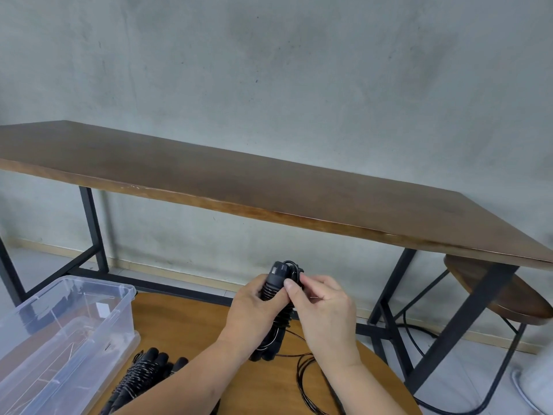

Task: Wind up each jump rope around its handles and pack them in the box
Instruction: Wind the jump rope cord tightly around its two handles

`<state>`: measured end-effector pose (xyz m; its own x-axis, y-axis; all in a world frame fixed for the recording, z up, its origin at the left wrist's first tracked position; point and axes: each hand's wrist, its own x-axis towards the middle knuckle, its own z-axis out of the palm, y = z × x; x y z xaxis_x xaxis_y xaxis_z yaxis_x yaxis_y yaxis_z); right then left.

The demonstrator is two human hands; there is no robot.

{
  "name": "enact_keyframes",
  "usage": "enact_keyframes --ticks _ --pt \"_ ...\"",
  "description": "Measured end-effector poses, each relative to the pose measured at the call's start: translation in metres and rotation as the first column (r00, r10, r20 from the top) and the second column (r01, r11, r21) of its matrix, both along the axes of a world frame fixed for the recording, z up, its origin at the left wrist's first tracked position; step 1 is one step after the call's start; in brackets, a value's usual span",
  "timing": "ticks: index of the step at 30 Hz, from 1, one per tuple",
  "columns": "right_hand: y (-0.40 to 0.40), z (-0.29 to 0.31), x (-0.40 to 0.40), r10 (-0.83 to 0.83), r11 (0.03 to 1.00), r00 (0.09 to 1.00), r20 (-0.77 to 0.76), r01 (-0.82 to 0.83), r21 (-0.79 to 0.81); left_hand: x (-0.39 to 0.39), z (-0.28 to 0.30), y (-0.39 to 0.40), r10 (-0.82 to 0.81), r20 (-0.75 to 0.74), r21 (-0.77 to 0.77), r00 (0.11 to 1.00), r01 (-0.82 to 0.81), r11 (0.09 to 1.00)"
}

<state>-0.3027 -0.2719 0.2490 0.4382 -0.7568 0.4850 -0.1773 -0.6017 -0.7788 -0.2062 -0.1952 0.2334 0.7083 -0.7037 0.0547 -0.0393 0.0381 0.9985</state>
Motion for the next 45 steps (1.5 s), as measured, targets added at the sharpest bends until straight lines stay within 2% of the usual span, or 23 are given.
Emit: enact_keyframes --ticks 5,10,18,23,27,29,32,34,36,40,45 --pt "0.000 0.007 0.004 -0.046 0.991 0.998 -0.032 0.050 0.122 -0.002 -0.002 -0.003 0.077 0.195 0.066 0.978 -0.091 0.994" --pt "-0.002 0.016 0.006 0.001 0.969 1.000 -0.018 0.004 0.247 0.006 -0.004 -0.003 0.106 0.327 0.087 0.939 -0.141 0.986" --pt "-0.006 0.021 0.011 -0.081 0.946 0.988 -0.128 0.117 0.303 0.008 -0.010 -0.002 0.058 0.480 0.161 0.875 -0.153 0.975" --pt "-0.002 0.026 0.006 -0.117 0.952 0.985 -0.128 0.148 0.267 0.008 -0.006 -0.003 0.001 0.497 0.162 0.868 -0.095 0.982" --pt "0.001 0.028 -0.001 -0.119 0.971 0.988 -0.102 0.137 0.198 0.007 -0.006 -0.003 -0.010 0.434 0.137 0.901 -0.055 0.989" --pt "-0.001 0.027 -0.002 -0.090 0.957 0.995 -0.039 0.097 0.274 0.007 -0.008 -0.004 -0.019 0.392 0.123 0.920 -0.032 0.992" --pt "-0.006 0.029 -0.007 0.018 0.861 0.990 0.137 -0.085 0.501 0.009 -0.007 -0.004 -0.036 0.349 0.123 0.936 -0.008 0.992" --pt "-0.009 0.032 -0.010 0.110 0.817 0.977 0.180 -0.192 0.543 0.011 -0.005 -0.003 -0.052 0.336 0.120 0.940 0.012 0.993" --pt "-0.014 0.034 -0.014 0.178 0.839 0.978 0.110 -0.210 0.502 0.012 -0.003 -0.003 -0.069 0.319 0.117 0.945 0.032 0.993" --pt "-0.015 0.039 -0.015 0.225 0.939 0.956 -0.189 -0.160 0.304 0.010 -0.006 -0.003 -0.073 0.292 0.117 0.954 0.040 0.992" --pt "-0.008 0.042 -0.011 0.097 0.986 0.950 -0.296 -0.051 0.159 0.007 -0.004 -0.002 -0.071 0.302 0.137 0.951 0.031 0.990"
